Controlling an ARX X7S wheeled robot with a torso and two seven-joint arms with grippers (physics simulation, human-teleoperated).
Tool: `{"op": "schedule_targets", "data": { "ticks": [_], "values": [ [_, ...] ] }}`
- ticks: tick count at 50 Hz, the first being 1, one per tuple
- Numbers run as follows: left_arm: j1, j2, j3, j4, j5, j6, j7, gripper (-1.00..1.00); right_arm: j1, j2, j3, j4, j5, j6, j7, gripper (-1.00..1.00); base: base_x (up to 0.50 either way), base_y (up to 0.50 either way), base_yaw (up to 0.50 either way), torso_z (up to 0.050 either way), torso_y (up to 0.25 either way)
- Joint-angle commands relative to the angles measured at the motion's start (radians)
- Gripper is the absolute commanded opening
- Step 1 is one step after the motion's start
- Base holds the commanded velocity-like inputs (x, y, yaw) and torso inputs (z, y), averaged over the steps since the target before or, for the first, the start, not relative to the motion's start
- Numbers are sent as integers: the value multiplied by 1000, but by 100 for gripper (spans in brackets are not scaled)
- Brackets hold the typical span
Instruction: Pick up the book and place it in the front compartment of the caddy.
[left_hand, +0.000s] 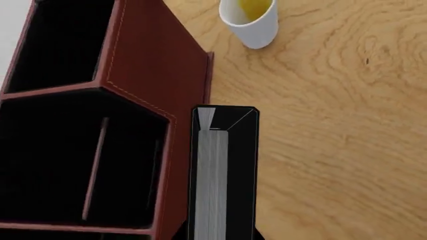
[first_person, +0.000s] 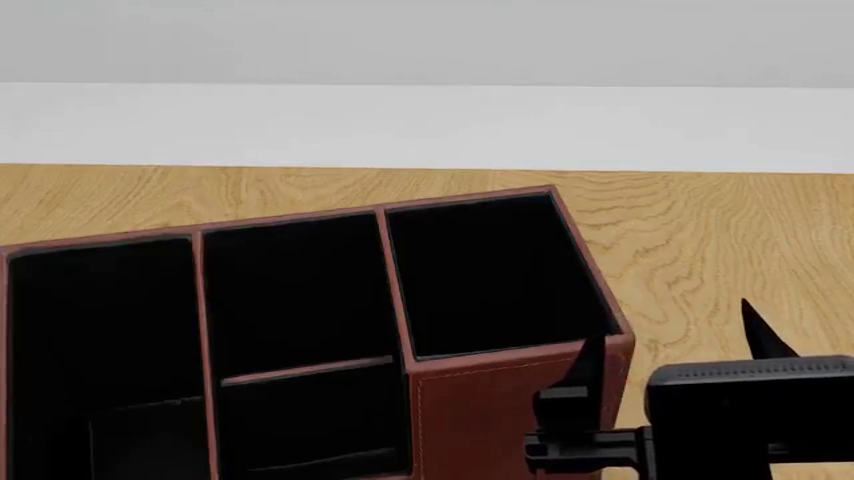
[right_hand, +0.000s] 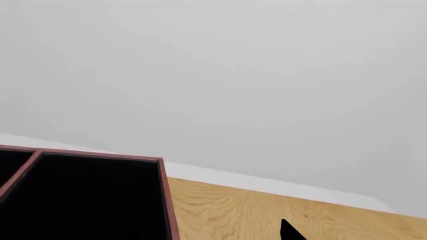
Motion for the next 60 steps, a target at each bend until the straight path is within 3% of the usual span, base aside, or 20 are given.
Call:
{"op": "schedule_targets", "data": {
  "ticks": [1, 16, 28, 41, 49, 60],
  "values": [
    [-83, -50, -25, 2, -35, 15, -54, -100, 6, 1, -6, -9, 3, 7, 4, 100, 0, 0, 0, 0, 0],
    [-126, -117, -51, -33, 0, -39, -24, -100, 9, 6, -2, -17, 10, 16, 7, 100, 0, 0, 0, 1, 1],
    [-120, -130, -102, -95, 149, -137, 108, -100, 22, 7, -8, -19, 14, 27, 10, 100, 0, 0, 0, 0, 1],
    [-109, -105, -154, -125, 484, -200, 373, -100, 26, 12, -7, -23, 19, 35, 13, 100, 0, 0, 0, 0, 1],
    [-155, -91, -99, -129, 731, -184, 557, -100, 19, 11, -11, -14, 18, 24, 16, 100, -1, 0, 0, 0, 1],
    [-208, -70, -27, -169, 888, -124, 691, -100, 10, 13, -13, -7, 18, 11, 18, 100, 0, 0, 0, 1, 1]
  ]
}}
